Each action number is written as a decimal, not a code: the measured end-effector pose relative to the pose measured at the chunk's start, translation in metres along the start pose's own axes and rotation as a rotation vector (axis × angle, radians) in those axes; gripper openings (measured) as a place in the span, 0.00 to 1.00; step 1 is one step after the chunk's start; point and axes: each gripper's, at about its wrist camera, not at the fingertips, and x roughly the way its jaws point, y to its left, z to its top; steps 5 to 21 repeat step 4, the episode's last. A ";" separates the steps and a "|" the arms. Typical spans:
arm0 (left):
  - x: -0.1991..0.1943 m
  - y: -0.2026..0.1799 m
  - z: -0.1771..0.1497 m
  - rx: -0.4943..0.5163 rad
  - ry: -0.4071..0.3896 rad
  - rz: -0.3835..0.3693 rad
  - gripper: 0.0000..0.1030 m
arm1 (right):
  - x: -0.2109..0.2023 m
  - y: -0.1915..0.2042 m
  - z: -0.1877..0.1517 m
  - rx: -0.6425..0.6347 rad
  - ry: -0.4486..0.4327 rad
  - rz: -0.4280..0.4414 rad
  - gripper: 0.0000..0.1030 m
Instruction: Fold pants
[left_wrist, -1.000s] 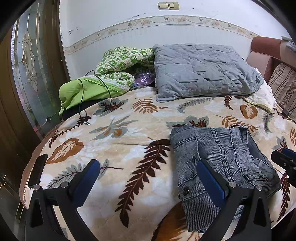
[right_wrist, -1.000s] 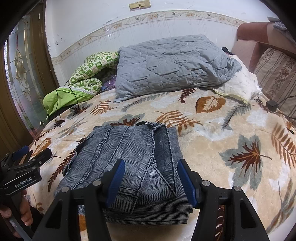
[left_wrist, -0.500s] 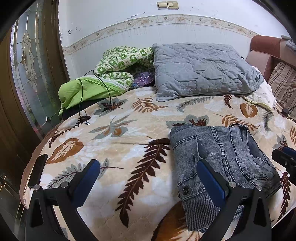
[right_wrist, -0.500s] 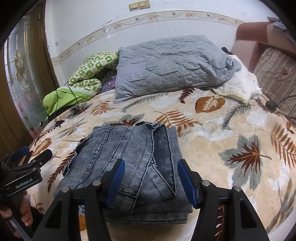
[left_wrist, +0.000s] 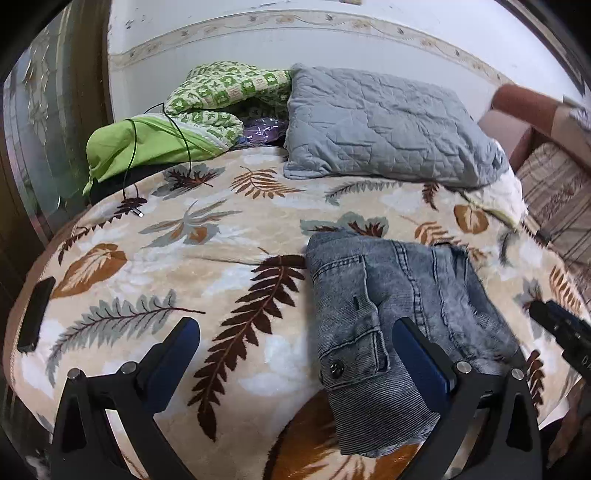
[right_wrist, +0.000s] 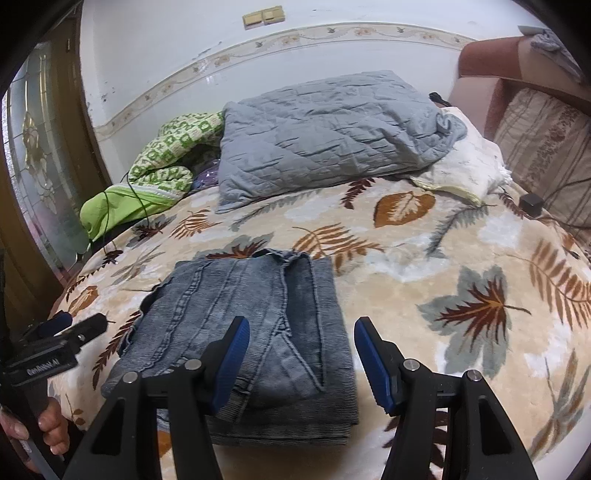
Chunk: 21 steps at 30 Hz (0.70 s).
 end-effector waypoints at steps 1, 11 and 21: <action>-0.002 0.002 0.000 -0.013 -0.005 -0.020 1.00 | -0.001 -0.002 0.000 0.004 -0.001 -0.002 0.61; -0.004 0.004 0.000 -0.020 -0.008 -0.034 1.00 | -0.005 -0.008 -0.001 0.014 -0.009 -0.013 0.61; -0.004 0.004 0.000 -0.020 -0.008 -0.034 1.00 | -0.005 -0.008 -0.001 0.014 -0.009 -0.013 0.61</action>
